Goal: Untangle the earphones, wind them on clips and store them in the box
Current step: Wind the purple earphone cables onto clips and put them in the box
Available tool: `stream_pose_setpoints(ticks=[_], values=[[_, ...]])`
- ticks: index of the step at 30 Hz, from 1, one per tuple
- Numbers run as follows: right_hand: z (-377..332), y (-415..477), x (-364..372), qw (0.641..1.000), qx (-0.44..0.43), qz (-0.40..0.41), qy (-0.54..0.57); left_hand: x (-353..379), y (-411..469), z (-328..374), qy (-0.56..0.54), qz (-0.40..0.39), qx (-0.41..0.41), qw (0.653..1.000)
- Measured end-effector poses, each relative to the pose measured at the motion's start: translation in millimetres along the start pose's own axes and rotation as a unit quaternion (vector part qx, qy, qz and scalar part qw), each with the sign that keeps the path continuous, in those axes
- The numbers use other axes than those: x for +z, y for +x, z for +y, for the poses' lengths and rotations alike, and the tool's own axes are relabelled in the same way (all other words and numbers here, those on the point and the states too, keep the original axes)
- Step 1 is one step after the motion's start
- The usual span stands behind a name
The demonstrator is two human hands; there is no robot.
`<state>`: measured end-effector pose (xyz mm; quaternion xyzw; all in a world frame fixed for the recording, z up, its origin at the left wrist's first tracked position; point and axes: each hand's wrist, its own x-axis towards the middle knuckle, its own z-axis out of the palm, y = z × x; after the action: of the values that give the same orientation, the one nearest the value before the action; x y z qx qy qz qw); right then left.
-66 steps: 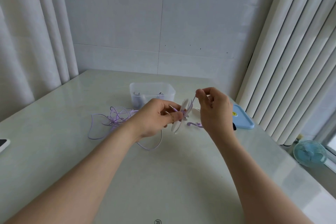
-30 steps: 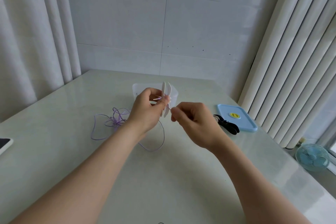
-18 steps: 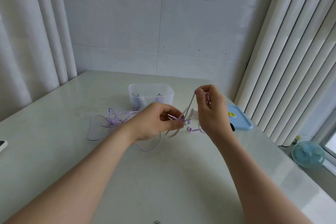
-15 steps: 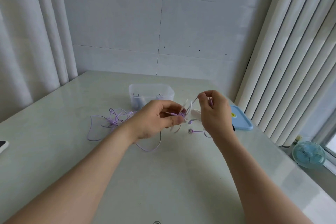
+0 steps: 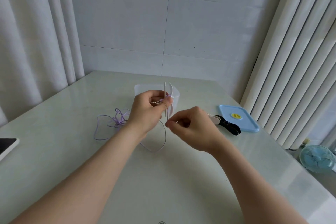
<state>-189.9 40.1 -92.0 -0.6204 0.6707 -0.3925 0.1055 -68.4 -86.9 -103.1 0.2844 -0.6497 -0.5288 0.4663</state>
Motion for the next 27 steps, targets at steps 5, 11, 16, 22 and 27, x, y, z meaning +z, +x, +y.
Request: stream_pose_setpoints(ticks=[5, 11, 16, 22, 27], values=[[6.5, 4.6, -1.9, 0.987, -0.056, 0.151, -0.008, -6.1, 1.9, -3.5, 0.042, -0.051, -0.002, 0.998], [19.3, 11.7, -15.1, 0.932, -0.109, 0.331, -0.102, -3.7, -4.3, 0.2, 0.026, -0.168, -0.023, 0.985], [25.5, 13.2, -16.6, 0.929, -0.089, 0.344, -0.102, 0.0, -8.8, 3.2, 0.037, -0.233, -0.018, 0.972], [31.5, 16.7, -19.6, 0.941, -0.061, 0.313, -0.110, -3.3, -9.2, 1.4, 0.048, -0.261, -0.022, 0.964], [32.9, 16.8, -17.3, 0.972, 0.004, 0.222, -0.081, 1.6, -10.2, 8.6, -0.120, -0.222, -0.040, 0.967]])
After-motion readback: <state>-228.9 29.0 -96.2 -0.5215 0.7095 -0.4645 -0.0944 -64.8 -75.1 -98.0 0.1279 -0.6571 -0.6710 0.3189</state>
